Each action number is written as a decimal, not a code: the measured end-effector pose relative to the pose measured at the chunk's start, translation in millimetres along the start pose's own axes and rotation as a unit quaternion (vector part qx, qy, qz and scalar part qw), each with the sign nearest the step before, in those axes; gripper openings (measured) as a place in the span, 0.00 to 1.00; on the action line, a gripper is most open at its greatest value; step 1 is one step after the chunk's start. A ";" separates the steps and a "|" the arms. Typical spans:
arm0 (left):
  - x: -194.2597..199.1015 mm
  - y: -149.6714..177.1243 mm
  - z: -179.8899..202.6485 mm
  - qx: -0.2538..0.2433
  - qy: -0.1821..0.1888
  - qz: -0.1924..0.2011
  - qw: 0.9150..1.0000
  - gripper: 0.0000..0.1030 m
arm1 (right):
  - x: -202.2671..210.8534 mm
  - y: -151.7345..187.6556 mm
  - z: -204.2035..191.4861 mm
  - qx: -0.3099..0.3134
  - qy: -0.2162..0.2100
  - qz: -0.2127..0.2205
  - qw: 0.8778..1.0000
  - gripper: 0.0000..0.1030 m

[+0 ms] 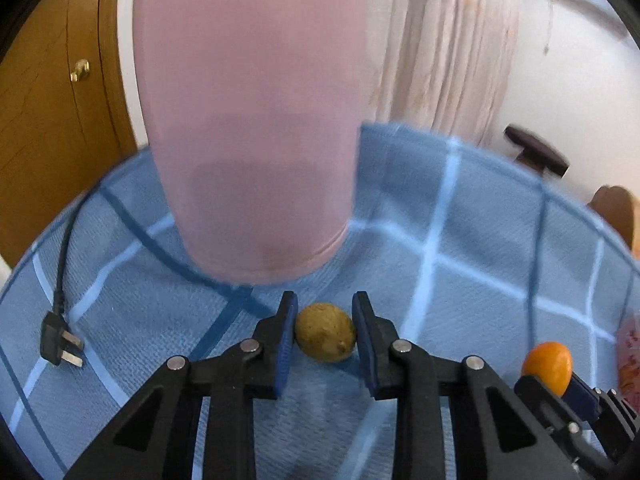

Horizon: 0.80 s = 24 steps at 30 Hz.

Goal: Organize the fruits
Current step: 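Grasp the small brown round fruit with the left tool while the right tool grasps an orange, then carry the brown fruit and orange over the pink tin and lower them inside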

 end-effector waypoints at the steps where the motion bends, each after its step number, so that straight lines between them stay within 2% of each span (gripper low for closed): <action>1: 9.4 0.9 5.4 -0.007 0.008 0.021 1.000 0.29 | 8.6 0.5 4.0 -0.005 0.004 0.017 1.000 0.36; 5: 40.8 10.7 33.3 -0.057 0.014 0.093 0.994 0.29 | 39.0 6.5 18.3 -0.012 0.045 0.066 0.997 0.36; 8: 56.6 20.5 48.4 -0.081 0.019 0.120 0.989 0.29 | 55.5 9.3 29.0 -0.018 0.075 0.088 0.993 0.36; 12: 71.1 33.5 64.8 -0.095 0.026 0.137 0.986 0.29 | 73.1 12.4 41.0 -0.023 0.106 0.108 0.988 0.36; 15: 68.6 28.8 78.1 -0.106 0.027 0.150 0.983 0.29 | 82.9 15.9 47.0 -0.019 0.127 0.118 0.985 0.36; 24: 88.9 51.4 109.7 -0.120 0.070 0.160 0.977 0.29 | 114.1 31.0 51.3 0.020 0.199 0.154 0.968 0.36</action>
Point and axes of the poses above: each gripper's, at about its wrist camera, not at the fingertips, and x roughly against the way its jaws point, z to its right, y to its underside, the point moved 3 cm from there along -x, roughly the way its jaws point, and after that the axes turned 8 degrees about x, right-handed, at the moved point
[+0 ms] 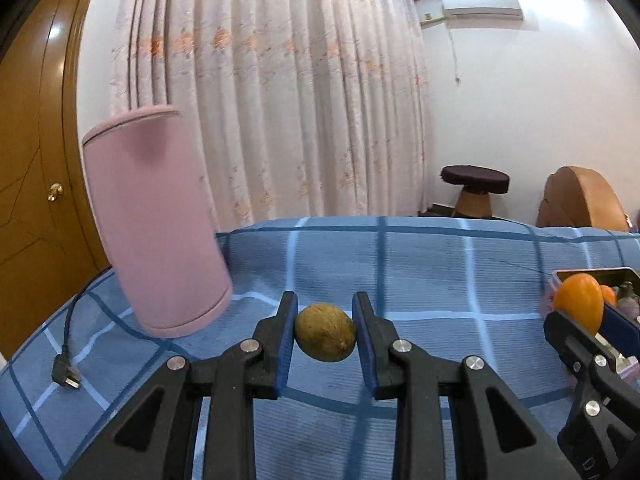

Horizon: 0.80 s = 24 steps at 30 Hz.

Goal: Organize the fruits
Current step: 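Carry the brown fruit and orange over the pink tin and lower them inside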

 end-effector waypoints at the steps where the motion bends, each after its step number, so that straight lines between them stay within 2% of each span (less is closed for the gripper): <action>1: 3.6 0.8 5.1 -0.001 0.004 0.002 1.000 0.29 | 3.3 0.9 3.6 0.003 0.006 0.004 1.000 0.36; 13: 29.1 10.7 64.5 -0.019 0.047 0.007 0.999 0.30 | 23.6 14.2 40.6 0.002 0.033 0.013 0.999 0.36; 24: 40.8 17.0 115.7 -0.033 0.082 0.003 0.996 0.29 | 33.3 27.5 93.6 -0.022 0.063 0.007 0.998 0.36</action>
Point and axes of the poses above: each gripper's, at about its wrist camera, not at the fingertips, and x roughly against the way its jaws point, z to its right, y to its underside, the point moved 3 cm from there along -x, roughly the way its jaws point, and after that the axes turned 8 degrees about x, right-handed, at the moved point
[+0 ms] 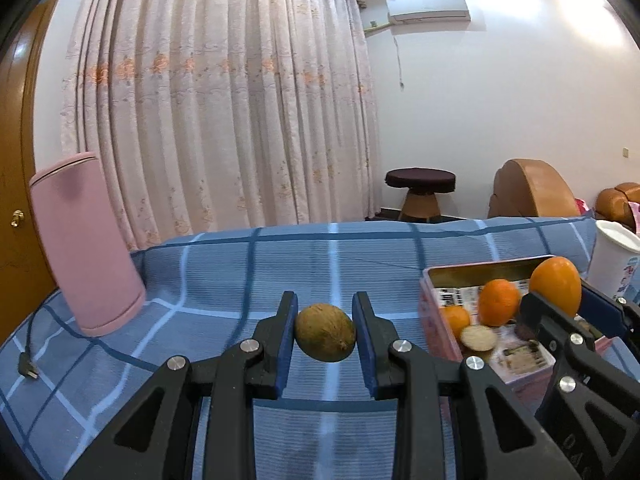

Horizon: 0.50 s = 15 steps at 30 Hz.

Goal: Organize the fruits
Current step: 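Carry the brown fruit and orange over the pink tin and lower them inside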

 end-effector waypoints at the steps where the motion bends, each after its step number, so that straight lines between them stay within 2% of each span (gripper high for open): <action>1: 0.5 0.8 4.0 -0.001 0.003 -0.001 1.000 0.29 | 0.2 0.0 3.9 -0.001 0.003 0.000 1.000 0.36; 8: 3.3 2.7 34.8 -0.009 0.022 0.001 1.000 0.29 | 4.8 6.3 30.8 0.003 0.020 0.002 1.000 0.36; 15: -2.9 3.7 58.4 -0.007 0.043 -0.014 0.999 0.29 | 0.1 9.5 58.6 -0.008 0.031 -0.003 0.999 0.36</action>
Point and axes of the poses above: each gripper's, at about its wrist camera, not at the fingertips, and x roughly against the way its jaws point, z to its right, y to its underside, the point moved 3 cm from there along -x, roughly the way its jaws point, and after that the axes turned 8 degrees about x, right-handed, at the moved point
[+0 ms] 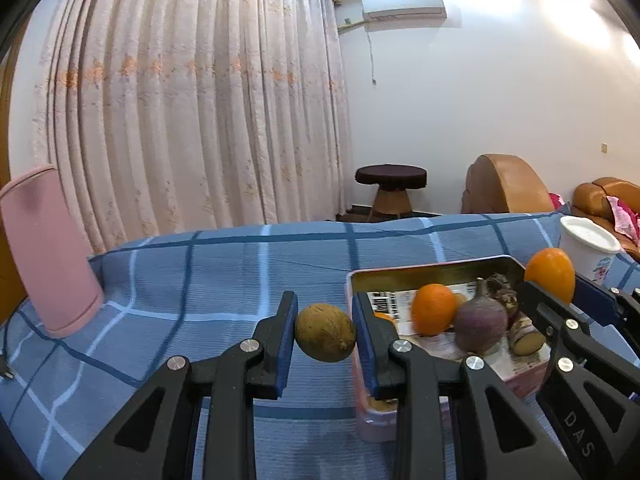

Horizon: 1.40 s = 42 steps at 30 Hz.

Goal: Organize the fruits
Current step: 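Carry the brown fruit and orange over the pink tin and lower them inside, then open both tools to release the brown fruit and orange into the tin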

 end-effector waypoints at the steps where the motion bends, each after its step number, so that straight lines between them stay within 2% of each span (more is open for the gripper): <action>1: -1.3 0.1 2.9 0.002 0.002 -0.002 1.000 0.29 | -1.3 -0.3 2.9 -0.002 0.001 -0.001 1.000 0.36; 8: -14.9 -3.2 23.2 0.000 0.007 -0.011 1.000 0.29 | -4.7 -1.0 22.2 -0.008 0.011 0.003 1.000 0.36; 22: -43.2 -6.2 35.4 0.012 0.016 -0.052 0.998 0.29 | -30.7 -2.7 38.6 -0.018 0.011 -0.027 0.999 0.36; 30: -54.0 -6.0 38.2 0.015 0.001 -0.069 0.998 0.29 | -37.7 -5.7 37.8 -0.020 0.005 -0.032 0.999 0.36; 35: -60.8 -4.7 34.0 0.024 0.001 -0.086 0.996 0.29 | -46.4 -5.6 40.1 -0.026 -0.011 -0.049 0.998 0.36; 41: -64.9 -2.4 27.3 0.030 -0.005 -0.098 0.995 0.30 | -62.1 -3.4 34.5 -0.020 -0.068 -0.079 0.994 0.39; 42: -64.5 -2.4 27.3 0.031 -0.002 -0.098 0.995 0.30 | -63.9 -2.7 35.3 -0.024 -0.080 -0.083 0.993 0.42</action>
Point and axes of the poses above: each gripper's, at about its wrist camera, not at the fingertips, and x roughly against the way its jaws point, z to its right, y to its underside, the point moved 3 cm from there along -x, roughly the way its jaws point, and after that the axes turned 8 degrees about x, right-handed, at the moved point
